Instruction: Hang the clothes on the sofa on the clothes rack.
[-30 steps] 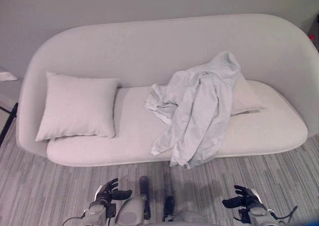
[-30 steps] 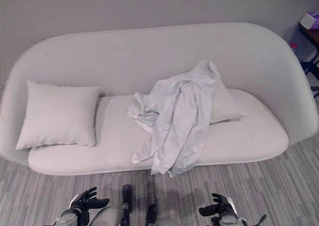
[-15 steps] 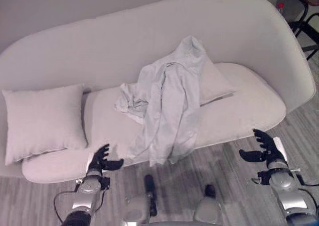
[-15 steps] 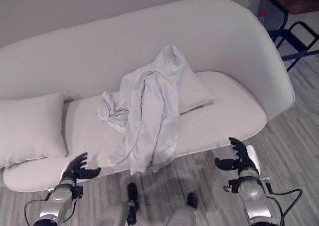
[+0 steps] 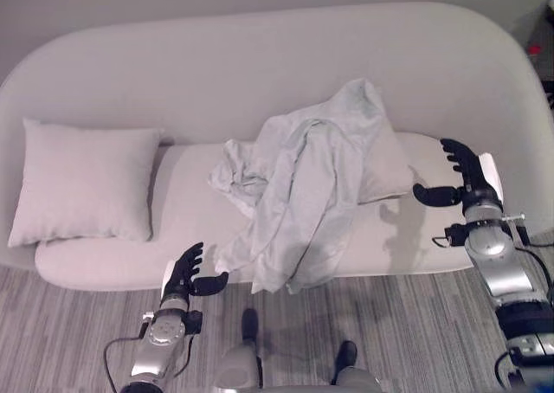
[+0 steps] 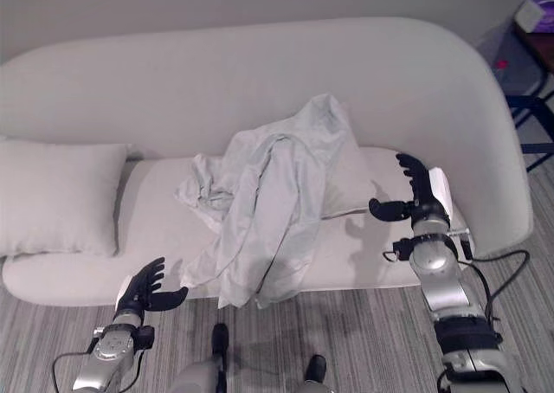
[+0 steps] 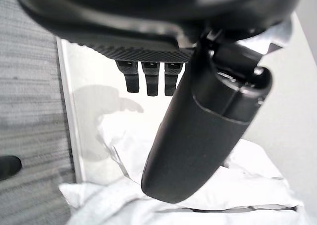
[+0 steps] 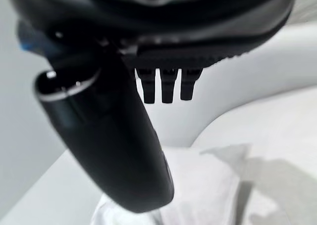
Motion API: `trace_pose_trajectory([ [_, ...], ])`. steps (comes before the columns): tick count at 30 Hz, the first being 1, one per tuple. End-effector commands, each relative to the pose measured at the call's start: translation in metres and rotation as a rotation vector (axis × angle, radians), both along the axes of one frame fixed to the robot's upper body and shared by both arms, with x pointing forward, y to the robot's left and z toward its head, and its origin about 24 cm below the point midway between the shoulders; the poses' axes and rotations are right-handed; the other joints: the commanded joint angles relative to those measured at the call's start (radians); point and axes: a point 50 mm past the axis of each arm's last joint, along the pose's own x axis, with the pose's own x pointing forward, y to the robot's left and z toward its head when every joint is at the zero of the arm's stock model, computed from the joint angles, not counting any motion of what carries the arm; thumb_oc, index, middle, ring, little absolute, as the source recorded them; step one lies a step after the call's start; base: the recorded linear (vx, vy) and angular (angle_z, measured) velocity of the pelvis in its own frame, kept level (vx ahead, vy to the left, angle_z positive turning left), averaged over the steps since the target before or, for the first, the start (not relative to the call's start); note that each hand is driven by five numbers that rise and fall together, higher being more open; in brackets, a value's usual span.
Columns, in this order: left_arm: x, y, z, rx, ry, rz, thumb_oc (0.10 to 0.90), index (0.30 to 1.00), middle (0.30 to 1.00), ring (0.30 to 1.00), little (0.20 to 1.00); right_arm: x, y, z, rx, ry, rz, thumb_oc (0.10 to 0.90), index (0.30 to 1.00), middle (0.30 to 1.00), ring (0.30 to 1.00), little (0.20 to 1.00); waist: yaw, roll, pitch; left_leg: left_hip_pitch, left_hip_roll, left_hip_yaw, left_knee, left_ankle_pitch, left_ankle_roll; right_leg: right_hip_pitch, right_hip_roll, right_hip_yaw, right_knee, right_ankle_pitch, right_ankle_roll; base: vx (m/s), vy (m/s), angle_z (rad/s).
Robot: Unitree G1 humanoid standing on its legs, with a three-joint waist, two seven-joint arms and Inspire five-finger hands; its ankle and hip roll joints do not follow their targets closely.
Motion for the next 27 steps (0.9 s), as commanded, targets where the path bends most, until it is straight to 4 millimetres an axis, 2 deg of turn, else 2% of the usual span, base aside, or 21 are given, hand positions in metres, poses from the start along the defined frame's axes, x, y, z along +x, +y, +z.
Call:
trace_pose_trajectory([
  [1,0.03,0.004,0.053,-0.01,-0.277,0.0,0.8,0.9,0.9,0.9,0.9,0.013,0.0,0.066,0.002,-0.242,0.005,0.8,0.9,0.9,0.9,0.9,0.044,-0.051,0.036,0.051,-0.019,0.004,-0.003,-0.142,-0.009,-0.093,-0.042,0.055,-0.002,0.077,0.0,-0.08,0.056,-0.07],
  [5,0.024,0.002,0.048,-0.003,-0.254,-0.028,0.8,0.9,0.9,0.9,0.9,0.027,-0.001,0.091,0.005,-0.274,-0.035,0.8,0.9,0.9,0.9,0.9,0.064,-0.05,0.065,0.004,-0.023,0.004,-0.003,-0.128,-0.015,-0.14,-0.051,0.06,-0.002,0.092,-0.002,-0.07,0.082,0.02],
  [6,0.022,0.001,0.045,0.006,-0.235,-0.032,0.8,0.9,0.9,0.9,0.9,0.031,-0.01,0.099,-0.019,-0.262,-0.096,0.8,0.9,0.9,0.9,0.9,0.07,-0.049,0.074,-0.016,-0.025,0.0,-0.003,-0.122,-0.014,-0.156,-0.056,0.057,-0.002,0.097,-0.003,-0.05,0.072,0.13],
  [13,0.027,-0.01,0.05,0.023,-0.258,-0.078,0.8,0.9,0.9,0.9,0.9,0.04,-0.014,0.1,0.009,-0.242,-0.181,0.8,0.9,0.9,0.9,0.9,0.081,-0.047,0.103,-0.073,-0.037,-0.02,-0.003,-0.111,-0.015,-0.202,-0.064,0.052,-0.002,0.109,0.0,-0.02,0.05,0.14],
  [16,0.033,-0.015,0.058,0.018,-0.295,-0.087,0.8,0.9,0.9,0.9,0.9,0.043,-0.014,0.092,0.022,-0.211,-0.201,0.8,0.9,0.9,0.9,0.9,0.083,-0.044,0.109,-0.092,-0.04,-0.027,-0.003,-0.108,-0.016,-0.218,-0.066,0.053,-0.002,0.11,0.002,0.02,0.046,0.03],
  [17,0.039,-0.016,0.068,0.022,-0.338,-0.085,0.8,0.9,0.9,0.9,0.9,0.046,-0.002,0.081,0.058,-0.2,-0.163,0.8,0.9,0.9,0.9,0.9,0.081,-0.042,0.115,-0.095,-0.044,-0.032,-0.003,-0.113,-0.014,-0.22,-0.069,0.056,-0.002,0.111,0.004,0.04,0.032,0.03],
  [18,0.039,-0.016,0.068,0.023,-0.338,-0.085,0.8,0.9,0.9,0.9,0.9,0.046,-0.002,0.08,0.058,-0.2,-0.164,0.8,0.9,0.9,0.9,0.9,0.081,-0.042,0.115,-0.095,-0.044,-0.032,-0.003,-0.113,-0.014,-0.22,-0.069,0.056,-0.002,0.11,0.004,0.04,0.022,0.0],
  [21,0.052,-0.012,0.088,0.071,-0.413,-0.079,0.8,0.9,0.9,0.9,0.9,0.047,0.02,0.077,0.124,-0.246,-0.083,0.8,0.9,0.9,0.9,0.9,0.075,-0.04,0.123,-0.093,-0.045,-0.031,-0.003,-0.119,-0.013,-0.226,-0.07,0.065,-0.002,0.109,0.002,0.02,0.003,-0.04],
  [22,0.052,-0.012,0.088,0.071,-0.413,-0.08,0.8,0.9,0.9,0.9,0.9,0.047,0.02,0.077,0.124,-0.246,-0.083,0.8,0.9,0.9,0.9,0.9,0.076,-0.04,0.122,-0.094,-0.045,-0.031,-0.003,-0.118,-0.013,-0.227,-0.07,0.065,-0.002,0.109,0.002,0.03,0.012,-0.04],
  [26,0.075,-0.012,0.132,0.114,-0.585,-0.07,0.8,0.9,0.9,0.9,0.9,0.05,0.052,0.086,0.206,-0.309,0.055,0.8,0.9,0.9,0.9,0.9,0.06,-0.04,0.121,-0.088,-0.046,-0.023,-0.003,-0.125,-0.01,-0.24,-0.067,0.085,-0.002,0.111,0.003,0.03,0.018,-0.07],
  [27,0.077,-0.012,0.137,0.118,-0.603,-0.073,0.8,0.9,0.9,0.9,0.9,0.051,0.058,0.087,0.204,-0.305,0.077,0.8,0.9,0.9,0.9,0.9,0.057,-0.041,0.121,-0.086,-0.046,-0.022,-0.003,-0.126,-0.01,-0.239,-0.067,0.088,-0.002,0.111,0.003,0.03,0.014,-0.16],
])
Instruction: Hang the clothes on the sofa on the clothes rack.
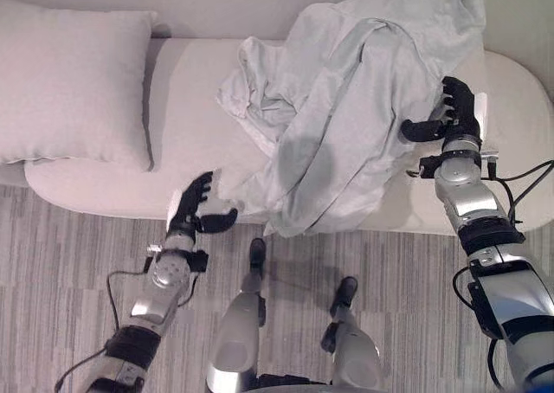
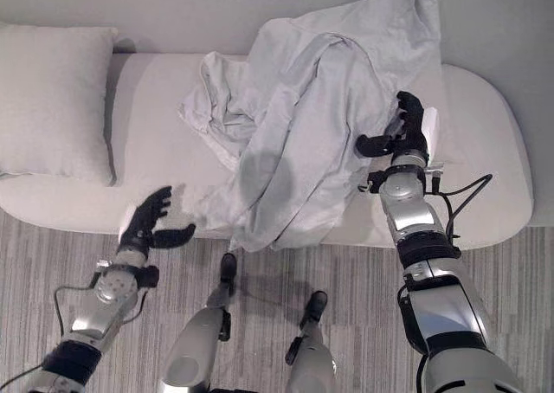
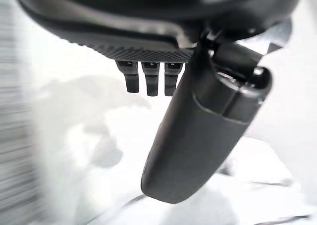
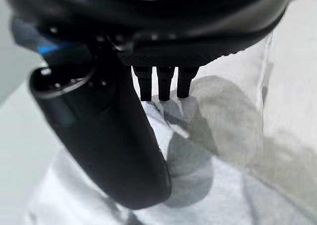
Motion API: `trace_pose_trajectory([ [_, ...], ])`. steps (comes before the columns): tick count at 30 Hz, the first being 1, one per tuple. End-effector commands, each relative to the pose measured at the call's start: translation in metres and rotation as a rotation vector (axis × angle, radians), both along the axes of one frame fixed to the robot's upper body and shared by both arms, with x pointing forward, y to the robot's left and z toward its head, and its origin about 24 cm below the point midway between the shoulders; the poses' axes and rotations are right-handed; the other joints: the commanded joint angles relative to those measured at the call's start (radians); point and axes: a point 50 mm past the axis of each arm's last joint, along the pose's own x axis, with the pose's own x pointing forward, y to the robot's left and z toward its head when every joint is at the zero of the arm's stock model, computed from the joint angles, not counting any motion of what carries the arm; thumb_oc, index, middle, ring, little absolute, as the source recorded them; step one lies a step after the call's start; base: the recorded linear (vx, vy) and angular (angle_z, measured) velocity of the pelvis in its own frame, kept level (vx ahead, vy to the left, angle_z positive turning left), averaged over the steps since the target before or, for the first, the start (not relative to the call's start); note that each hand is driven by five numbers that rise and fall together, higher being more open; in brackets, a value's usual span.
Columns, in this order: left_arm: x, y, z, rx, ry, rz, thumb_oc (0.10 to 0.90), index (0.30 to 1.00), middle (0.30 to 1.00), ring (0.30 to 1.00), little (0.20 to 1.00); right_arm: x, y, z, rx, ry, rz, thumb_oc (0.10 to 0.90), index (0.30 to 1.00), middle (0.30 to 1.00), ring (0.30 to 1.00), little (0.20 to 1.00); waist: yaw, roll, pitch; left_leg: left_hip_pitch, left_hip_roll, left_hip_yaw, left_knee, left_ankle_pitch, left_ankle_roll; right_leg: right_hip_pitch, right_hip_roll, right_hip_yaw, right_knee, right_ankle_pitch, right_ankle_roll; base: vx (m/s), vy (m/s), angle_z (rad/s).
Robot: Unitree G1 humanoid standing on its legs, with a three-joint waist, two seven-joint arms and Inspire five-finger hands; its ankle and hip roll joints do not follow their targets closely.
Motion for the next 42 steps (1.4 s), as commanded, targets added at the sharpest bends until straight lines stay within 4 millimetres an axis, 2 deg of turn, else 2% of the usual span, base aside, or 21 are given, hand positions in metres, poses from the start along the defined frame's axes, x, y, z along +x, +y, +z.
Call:
trace_pose_trajectory([
  [1,0.001,-0.002,0.04,0.035,-0.222,-0.004,0.8,0.9,0.9,0.9,0.9,0.009,0.035,0.038,-0.039,-0.136,0.163,0.8,0.9,0.9,0.9,0.9,0.01,-0.022,-0.055,0.064,0.002,-0.01,0.001,-0.15,-0.038,-0.101,-0.024,0.087,0.003,0.081,-0.006,0.02,0.006,-0.11],
  [3,0.005,-0.006,0.049,0.046,-0.253,-0.015,0.8,0.9,0.9,0.9,0.9,0.013,0.047,0.036,-0.043,-0.119,0.199,0.8,0.9,0.9,0.9,0.9,0.004,-0.022,-0.057,0.069,0.001,-0.01,0.001,-0.153,-0.038,-0.099,-0.025,0.086,0.003,0.078,-0.006,0.02,0.005,-0.03],
  [7,0.008,-0.009,0.056,0.044,-0.276,-0.023,0.8,0.9,0.9,0.9,0.9,0.015,0.057,0.031,-0.038,-0.096,0.234,0.8,0.9,0.9,0.9,0.9,0.001,-0.023,-0.059,0.072,0.001,-0.013,0.001,-0.153,-0.039,-0.094,-0.026,0.086,0.003,0.075,-0.007,0.01,-0.009,-0.05],
  [8,0.013,-0.008,0.065,0.059,-0.306,-0.013,0.8,0.9,0.9,0.9,0.9,0.018,0.059,0.022,-0.092,-0.036,0.237,0.4,0.3,0.3,0.3,0.3,0.0,-0.026,-0.058,0.073,0.003,-0.016,0.001,-0.153,-0.042,-0.09,-0.026,0.082,0.003,0.073,-0.007,0.0,0.0,0.0],
  [11,0.018,-0.007,0.079,0.081,-0.357,0.006,0.8,0.9,0.9,0.9,0.9,0.018,0.064,0.016,-0.129,-0.019,0.237,0.4,0.3,0.3,0.3,0.3,-0.007,-0.027,-0.055,0.073,0.004,-0.017,0.001,-0.153,-0.043,-0.091,-0.024,0.085,0.003,0.073,-0.006,0.0,-0.016,0.06],
  [13,0.026,-0.003,0.094,0.112,-0.402,0.041,0.8,0.9,0.9,0.9,0.9,0.011,0.065,0.006,-0.13,-0.028,0.245,0.4,0.3,0.3,0.3,0.3,-0.023,-0.029,-0.052,0.077,0.004,-0.013,0.001,-0.158,-0.042,-0.091,-0.027,0.088,0.003,0.076,-0.003,0.0,0.0,0.0],
  [15,0.03,-0.002,0.101,0.13,-0.42,0.054,0.8,0.9,0.9,0.9,0.9,0.006,0.062,-0.002,-0.116,-0.032,0.239,0.4,0.3,0.3,0.3,0.3,-0.035,-0.03,-0.05,0.079,0.003,-0.009,0.001,-0.161,-0.04,-0.093,-0.028,0.089,0.003,0.078,-0.001,0.0,0.0,0.0],
  [16,0.033,-0.002,0.109,0.142,-0.446,0.066,0.8,0.9,0.9,0.9,0.9,-0.001,0.06,-0.011,-0.098,-0.039,0.236,0.4,0.3,0.3,0.3,0.3,-0.045,-0.031,-0.049,0.08,0.001,-0.005,0.001,-0.165,-0.037,-0.097,-0.029,0.096,0.003,0.081,0.002,0.0,0.0,0.0],
  [22,0.039,-0.001,0.126,0.159,-0.501,0.099,0.8,0.9,0.9,0.9,0.9,-0.031,0.045,-0.036,-0.034,-0.076,0.205,0.4,0.3,0.3,0.3,0.3,-0.091,-0.04,-0.046,0.087,-0.004,0.015,0.001,-0.179,-0.027,-0.106,-0.035,0.109,0.003,0.09,0.01,0.0,0.003,-0.02],
  [23,0.039,-0.002,0.126,0.159,-0.5,0.096,0.8,0.9,0.9,0.9,0.9,-0.032,0.045,-0.036,-0.033,-0.076,0.203,0.4,0.3,0.3,0.3,0.3,-0.089,-0.041,-0.047,0.087,-0.005,0.015,0.001,-0.179,-0.027,-0.105,-0.035,0.109,0.003,0.09,0.01,0.01,0.019,-0.06],
  [25,0.042,-0.001,0.133,0.187,-0.514,0.1,0.8,0.9,0.9,0.9,0.9,-0.043,0.034,-0.038,-0.011,-0.112,0.175,0.4,0.3,0.3,0.3,0.3,-0.112,-0.045,-0.046,0.093,-0.006,0.024,0.001,-0.185,-0.023,-0.111,-0.036,0.116,0.003,0.094,0.014,0.01,0.015,-0.08],
  [31,0.048,-0.003,0.151,0.227,-0.548,0.078,0.8,0.9,0.9,0.9,0.9,-0.059,0.019,-0.011,0.006,-0.257,0.178,0.4,0.3,0.3,0.3,0.3,-0.143,-0.065,-0.047,0.103,-0.001,0.047,0.001,-0.191,-0.021,-0.122,-0.031,0.138,0.003,0.102,0.021,0.0,-0.004,-0.17],
  [34,0.052,-0.006,0.159,0.25,-0.553,0.052,0.8,0.9,0.9,0.9,0.9,-0.069,0.008,-0.004,-0.01,-0.293,0.153,0.4,0.3,0.3,0.3,0.3,-0.169,-0.073,-0.051,0.105,0.003,0.054,0.001,-0.193,-0.024,-0.125,-0.028,0.144,0.003,0.103,0.022,0.0,-0.024,-0.11],
  [35,0.054,-0.008,0.165,0.261,-0.562,0.042,0.8,0.9,0.9,0.9,0.9,-0.072,0.003,-0.005,-0.012,-0.292,0.14,0.4,0.3,0.3,0.3,0.3,-0.185,-0.075,-0.052,0.105,0.005,0.059,0.001,-0.194,-0.024,-0.129,-0.026,0.147,0.003,0.106,0.024,0.0,-0.016,-0.07],
  [37,0.057,-0.011,0.168,0.262,-0.563,0.029,0.8,0.9,0.9,0.9,0.9,-0.075,0.0,-0.007,-0.012,-0.286,0.13,0.4,0.3,0.3,0.3,0.3,-0.19,-0.077,-0.054,0.103,0.005,0.06,0.001,-0.194,-0.025,-0.133,-0.025,0.148,0.003,0.107,0.025,0.0,-0.012,-0.09],
  [38,0.06,-0.014,0.174,0.283,-0.564,0.013,0.8,0.9,0.9,0.9,0.9,-0.078,-0.003,-0.017,-0.004,-0.249,0.126,0.4,0.3,0.3,0.3,0.3,-0.206,-0.077,-0.053,0.103,0.006,0.065,0.001,-0.193,-0.024,-0.138,-0.023,0.154,0.003,0.107,0.025,0.01,-0.006,-0.07],
  [42,0.069,-0.018,0.192,0.393,-0.571,0.003,0.8,0.9,0.9,0.9,0.9,-0.081,-0.001,-0.032,0.012,-0.191,0.142,0.4,0.3,0.3,0.3,0.3,-0.228,-0.078,-0.05,0.102,0.01,0.076,0.001,-0.193,-0.023,-0.151,-0.018,0.166,0.003,0.111,0.027,0.0,-0.002,-0.01],
])
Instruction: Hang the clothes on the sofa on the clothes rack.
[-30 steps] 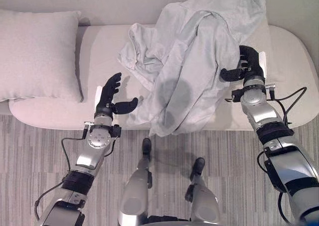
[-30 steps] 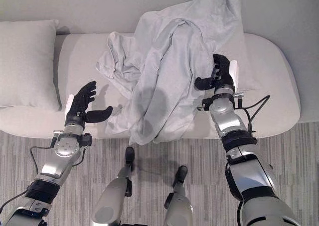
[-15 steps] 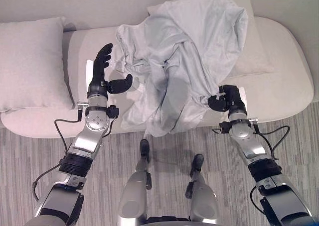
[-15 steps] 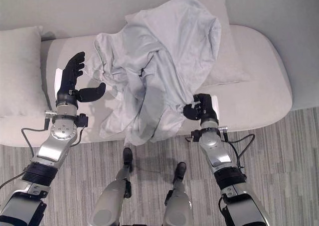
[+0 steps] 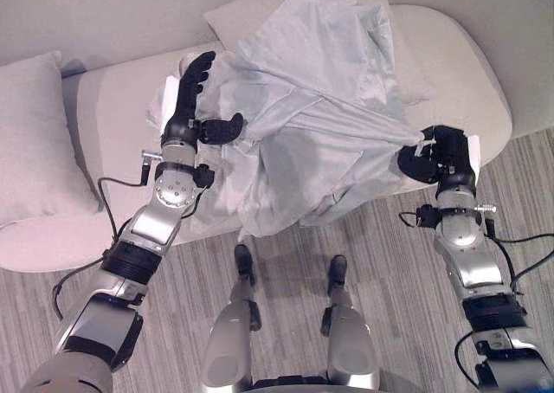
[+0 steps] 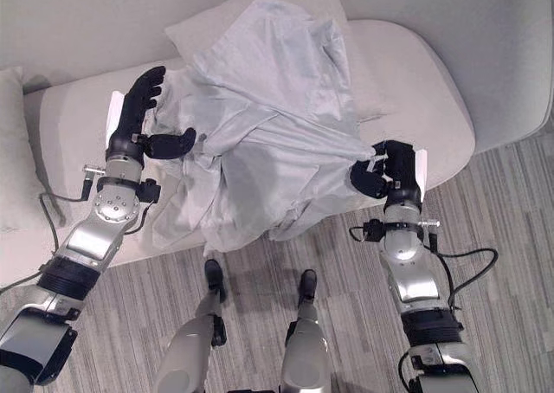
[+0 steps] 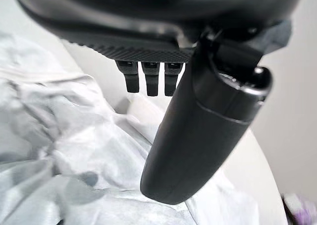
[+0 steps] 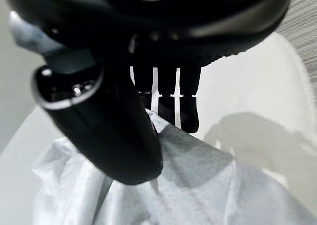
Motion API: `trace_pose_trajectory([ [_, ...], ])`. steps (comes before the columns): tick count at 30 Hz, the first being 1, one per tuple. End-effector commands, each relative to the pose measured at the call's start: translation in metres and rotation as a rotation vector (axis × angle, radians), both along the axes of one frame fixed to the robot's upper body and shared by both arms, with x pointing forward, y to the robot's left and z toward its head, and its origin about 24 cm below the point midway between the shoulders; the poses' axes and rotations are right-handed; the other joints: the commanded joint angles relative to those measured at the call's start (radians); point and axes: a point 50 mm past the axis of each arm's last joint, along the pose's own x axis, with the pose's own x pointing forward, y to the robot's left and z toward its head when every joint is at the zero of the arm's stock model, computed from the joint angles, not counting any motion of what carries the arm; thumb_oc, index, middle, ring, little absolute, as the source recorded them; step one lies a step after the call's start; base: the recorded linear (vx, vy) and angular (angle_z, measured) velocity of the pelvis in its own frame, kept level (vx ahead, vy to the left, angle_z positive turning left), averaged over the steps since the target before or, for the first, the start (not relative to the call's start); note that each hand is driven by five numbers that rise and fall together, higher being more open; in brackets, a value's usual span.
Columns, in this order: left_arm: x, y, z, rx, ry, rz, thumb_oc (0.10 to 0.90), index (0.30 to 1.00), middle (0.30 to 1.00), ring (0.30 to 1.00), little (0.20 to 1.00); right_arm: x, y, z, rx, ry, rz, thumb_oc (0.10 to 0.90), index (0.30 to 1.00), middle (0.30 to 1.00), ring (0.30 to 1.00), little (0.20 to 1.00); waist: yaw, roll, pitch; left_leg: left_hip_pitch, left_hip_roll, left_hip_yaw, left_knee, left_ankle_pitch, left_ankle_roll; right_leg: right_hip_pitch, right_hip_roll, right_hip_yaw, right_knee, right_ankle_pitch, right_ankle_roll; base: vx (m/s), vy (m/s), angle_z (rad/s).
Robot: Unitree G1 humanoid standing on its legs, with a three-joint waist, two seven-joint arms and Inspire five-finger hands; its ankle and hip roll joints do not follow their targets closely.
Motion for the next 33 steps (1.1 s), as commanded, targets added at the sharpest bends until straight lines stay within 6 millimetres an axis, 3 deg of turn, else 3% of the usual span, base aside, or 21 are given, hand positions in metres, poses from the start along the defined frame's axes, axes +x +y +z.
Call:
trace_pose_trajectory([
  [1,0.007,0.01,0.067,0.097,-0.213,0.045,0.8,0.9,0.9,0.9,0.9,-0.002,-0.003,0.034,-0.025,-0.168,0.018,0.4,0.3,0.3,0.3,0.3,-0.017,-0.069,-0.052,0.097,-0.002,0.003,0.002,-0.194,-0.022,-0.103,-0.019,0.081,0.002,0.093,0.027,0.01,-0.005,-0.09],
  [3,0.01,0.009,0.07,0.118,-0.21,0.048,0.8,0.9,0.9,0.9,0.9,-0.003,-0.002,0.028,-0.01,-0.15,0.027,0.4,0.3,0.3,0.3,0.3,-0.021,-0.07,-0.051,0.095,-0.001,0.007,0.002,-0.193,-0.022,-0.108,-0.018,0.085,0.002,0.095,0.027,0.01,-0.005,-0.17],
  [4,0.014,0.012,0.075,0.175,-0.2,0.073,0.8,0.9,0.9,0.9,0.9,-0.007,0.002,0.012,0.002,-0.09,0.044,0.4,0.3,0.3,0.3,0.3,-0.039,-0.067,-0.049,0.091,0.0,0.011,0.002,-0.192,-0.02,-0.121,-0.015,0.094,0.002,0.098,0.028,0.01,-0.004,-0.18],
  [5,0.014,0.011,0.075,0.177,-0.2,0.072,0.8,0.9,0.9,0.9,0.9,-0.007,0.002,0.012,0.003,-0.091,0.044,0.4,0.3,0.3,0.3,0.3,-0.037,-0.068,-0.05,0.089,0.0,0.012,0.002,-0.192,-0.02,-0.123,-0.015,0.095,0.002,0.098,0.028,0.02,-0.005,-0.15],
  [7,0.018,0.009,0.077,0.196,-0.18,0.064,0.8,0.9,0.9,0.9,0.9,-0.013,0.005,-0.008,0.017,-0.018,0.054,0.4,0.3,0.3,0.3,0.3,-0.052,-0.066,-0.053,0.087,0.001,0.019,0.002,-0.192,-0.02,-0.134,-0.011,0.104,0.002,0.099,0.029,0.04,-0.012,-0.13],
  [10,0.021,0.009,0.069,0.238,-0.142,0.059,0.8,0.9,0.9,0.9,0.9,-0.017,0.01,-0.02,0.035,0.017,0.068,0.4,0.3,0.3,0.3,0.3,-0.06,-0.062,-0.055,0.087,0.0,0.029,0.002,-0.195,-0.019,-0.147,-0.009,0.12,0.002,0.103,0.031,0.03,-0.005,-0.23],
  [15,0.022,0.014,0.053,0.305,-0.088,0.071,0.8,0.9,0.9,0.9,0.9,-0.017,0.015,-0.016,0.042,-0.008,0.084,0.4,0.3,0.3,0.3,0.3,-0.066,-0.054,-0.052,0.081,0.0,0.042,0.002,-0.195,-0.021,-0.167,-0.007,0.138,0.002,0.105,0.03,0.01,0.004,-0.14],
  [22,0.023,0.031,0.056,0.44,-0.105,0.176,0.8,0.9,0.9,0.9,0.9,-0.02,0.015,0.001,0.044,-0.097,0.105,0.4,0.3,0.3,0.3,0.3,-0.079,-0.055,-0.042,0.048,0.006,0.041,0.002,-0.187,-0.025,-0.204,-0.002,0.147,0.002,0.112,0.029,0.0,-0.006,-0.06],
  [25,0.021,0.035,0.053,0.438,-0.102,0.193,0.8,0.9,0.9,0.9,0.9,-0.023,0.016,0.002,0.045,-0.107,0.11,0.4,0.3,0.3,0.3,0.3,-0.078,-0.057,-0.044,0.041,0.008,0.042,0.002,-0.185,-0.026,-0.211,0.001,0.147,0.002,0.111,0.028,0.0,-0.009,-0.03],
  [32,0.023,0.03,0.025,0.379,-0.025,0.168,0.8,0.9,0.9,0.9,0.9,-0.028,0.011,0.007,0.055,-0.141,0.084,0.4,0.3,0.3,0.3,0.3,-0.08,-0.061,-0.038,0.035,0.011,0.034,0.002,-0.184,-0.028,-0.216,0.0,0.148,0.002,0.111,0.024,0.0,-0.002,-0.01],
  [33,0.023,0.03,0.024,0.379,-0.025,0.168,0.759,0.839,0.839,0.839,0.839,-0.028,0.01,0.007,0.054,-0.141,0.083,0.4,0.3,0.3,0.3,0.3,-0.08,-0.06,-0.038,0.035,0.011,0.034,0.002,-0.184,-0.028,-0.216,0.0,0.147,0.002,0.111,0.024,0.0,0.0,0.0],
])
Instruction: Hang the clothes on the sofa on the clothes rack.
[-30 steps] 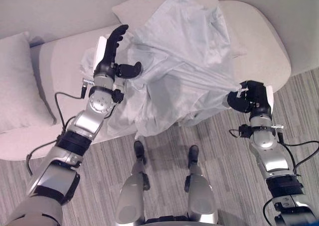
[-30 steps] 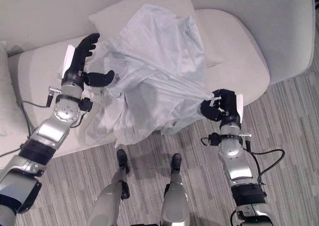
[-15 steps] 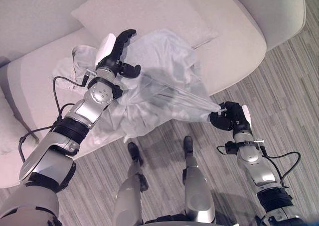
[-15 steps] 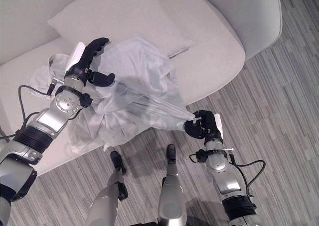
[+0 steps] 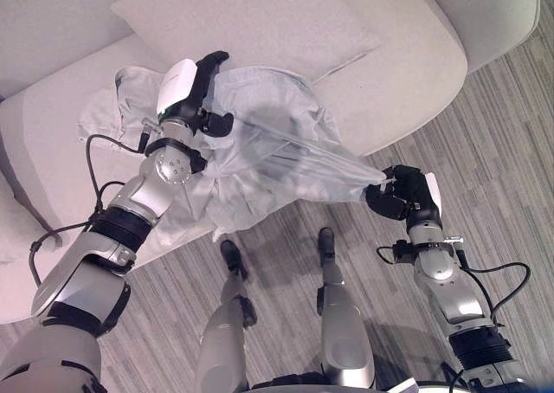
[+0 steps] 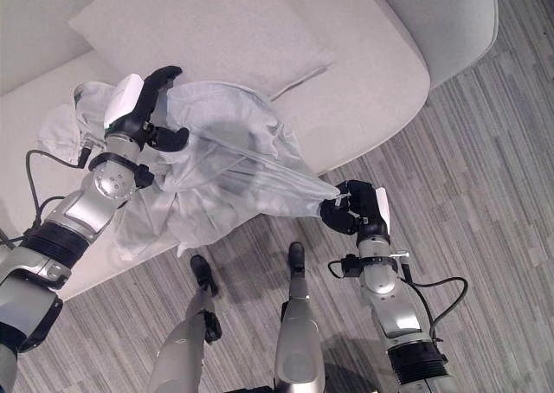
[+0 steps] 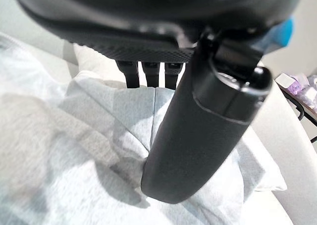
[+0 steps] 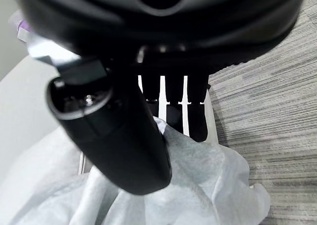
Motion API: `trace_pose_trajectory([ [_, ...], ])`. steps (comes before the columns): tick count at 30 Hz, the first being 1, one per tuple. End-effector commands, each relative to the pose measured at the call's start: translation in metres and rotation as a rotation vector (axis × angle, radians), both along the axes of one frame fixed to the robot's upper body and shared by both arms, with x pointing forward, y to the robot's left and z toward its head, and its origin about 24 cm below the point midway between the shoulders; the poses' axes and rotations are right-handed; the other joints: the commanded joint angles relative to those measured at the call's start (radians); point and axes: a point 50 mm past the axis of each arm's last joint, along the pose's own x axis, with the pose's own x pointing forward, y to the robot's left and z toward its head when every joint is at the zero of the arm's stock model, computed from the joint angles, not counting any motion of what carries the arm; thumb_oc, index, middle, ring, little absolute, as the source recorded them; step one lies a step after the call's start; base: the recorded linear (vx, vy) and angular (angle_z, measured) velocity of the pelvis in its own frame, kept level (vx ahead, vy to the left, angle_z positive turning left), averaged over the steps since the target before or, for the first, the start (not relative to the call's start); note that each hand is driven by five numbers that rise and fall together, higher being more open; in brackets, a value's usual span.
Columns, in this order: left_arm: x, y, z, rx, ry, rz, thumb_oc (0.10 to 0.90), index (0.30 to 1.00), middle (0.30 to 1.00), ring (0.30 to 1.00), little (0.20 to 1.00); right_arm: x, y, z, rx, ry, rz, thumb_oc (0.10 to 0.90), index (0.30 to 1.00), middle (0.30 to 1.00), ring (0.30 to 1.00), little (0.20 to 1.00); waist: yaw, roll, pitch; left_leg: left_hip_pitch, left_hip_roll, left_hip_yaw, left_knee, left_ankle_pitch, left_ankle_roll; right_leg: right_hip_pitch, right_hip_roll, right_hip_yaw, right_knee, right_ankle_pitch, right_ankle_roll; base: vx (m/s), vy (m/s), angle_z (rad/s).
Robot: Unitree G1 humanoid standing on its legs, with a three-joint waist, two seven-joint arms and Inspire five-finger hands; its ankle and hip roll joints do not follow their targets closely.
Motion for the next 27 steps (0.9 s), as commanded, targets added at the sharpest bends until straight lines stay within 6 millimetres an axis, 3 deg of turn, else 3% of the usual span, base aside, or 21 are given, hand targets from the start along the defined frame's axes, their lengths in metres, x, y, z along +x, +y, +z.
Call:
trace_pose_trajectory([
  [1,0.004,0.02,0.018,0.018,-0.064,0.068,0.731,0.796,0.796,0.796,0.796,-0.006,-0.019,0.044,0.022,-0.243,-0.061,0.4,0.3,0.3,0.3,0.3,0.02,-0.049,-0.041,0.101,0.005,-0.045,0.002,-0.185,-0.028,-0.073,0.002,0.028,0.003,0.065,0.018,0.0,0.0,0.0],
  [2,0.004,0.016,0.014,0.032,-0.047,0.058,0.4,0.3,0.3,0.3,0.3,-0.006,-0.02,0.046,0.027,-0.253,-0.067,0.4,0.3,0.3,0.3,0.3,0.02,-0.049,-0.042,0.099,0.005,-0.045,0.002,-0.185,-0.028,-0.075,0.001,0.029,0.003,0.065,0.017,0.0,0.0,0.0],
  [8,0.004,0.014,0.017,0.048,-0.087,0.076,0.4,0.3,0.3,0.3,0.3,-0.008,-0.023,0.047,0.032,-0.265,-0.089,0.4,0.3,0.3,0.3,0.3,0.026,-0.043,-0.049,0.114,0.007,-0.048,0.002,-0.191,-0.032,-0.054,0.005,0.022,0.003,0.053,0.019,0.0,0.0,0.0],
  [12,-0.011,0.025,0.013,-0.089,-0.147,0.094,0.4,0.3,0.3,0.3,0.3,-0.01,-0.03,0.042,0.021,-0.238,-0.123,0.4,0.3,0.3,0.3,0.3,0.045,-0.023,-0.092,0.157,0.003,-0.06,0.002,-0.199,-0.035,0.009,0.002,0.001,0.003,0.033,0.015,0.03,-0.029,0.02],
  [17,-0.031,0.038,0.009,-0.193,-0.206,0.1,0.4,0.3,0.3,0.3,0.3,-0.01,-0.038,0.05,-0.031,-0.249,-0.137,0.4,0.3,0.3,0.3,0.3,0.071,-0.004,-0.141,0.204,-0.003,-0.073,0.002,-0.209,-0.039,0.076,-0.005,-0.025,0.003,0.017,0.011,0.03,-0.005,0.12],
  [21,-0.054,0.052,0.014,-0.259,-0.284,0.11,0.4,0.3,0.3,0.3,0.3,-0.009,-0.044,0.068,-0.064,-0.294,-0.127,0.4,0.3,0.3,0.3,0.3,0.102,0.011,-0.199,0.245,-0.016,-0.09,0.002,-0.216,-0.039,0.146,-0.018,-0.057,0.003,-0.001,0.007,0.06,0.021,0.24],
  [24,-0.076,0.066,0.02,-0.287,-0.355,0.128,0.4,0.3,0.3,0.3,0.3,-0.008,-0.046,0.096,-0.114,-0.384,-0.109,0.4,0.3,0.3,0.3,0.3,0.138,0.018,-0.261,0.285,-0.034,-0.113,0.002,-0.235,-0.035,0.214,-0.035,-0.095,0.003,-0.013,0.008,0.06,0.067,0.43],
  [25,-0.081,0.071,0.023,-0.288,-0.376,0.14,0.4,0.3,0.3,0.3,0.3,-0.008,-0.046,0.107,-0.127,-0.418,-0.097,0.4,0.3,0.3,0.3,0.3,0.146,0.018,-0.275,0.297,-0.042,-0.12,0.002,-0.235,-0.03,0.231,-0.043,-0.103,0.003,-0.01,0.008,0.09,0.135,0.39],
  [27,-0.099,0.086,0.038,-0.251,-0.454,0.164,0.4,0.3,0.3,0.3,0.3,-0.008,-0.042,0.147,-0.182,-0.556,-0.064,0.4,0.3,0.3,0.3,0.3,0.185,0.015,-0.329,0.334,-0.075,-0.135,0.002,-0.257,-0.012,0.278,-0.078,-0.13,0.003,0.012,0.022,0.04,0.189,0.43],
])
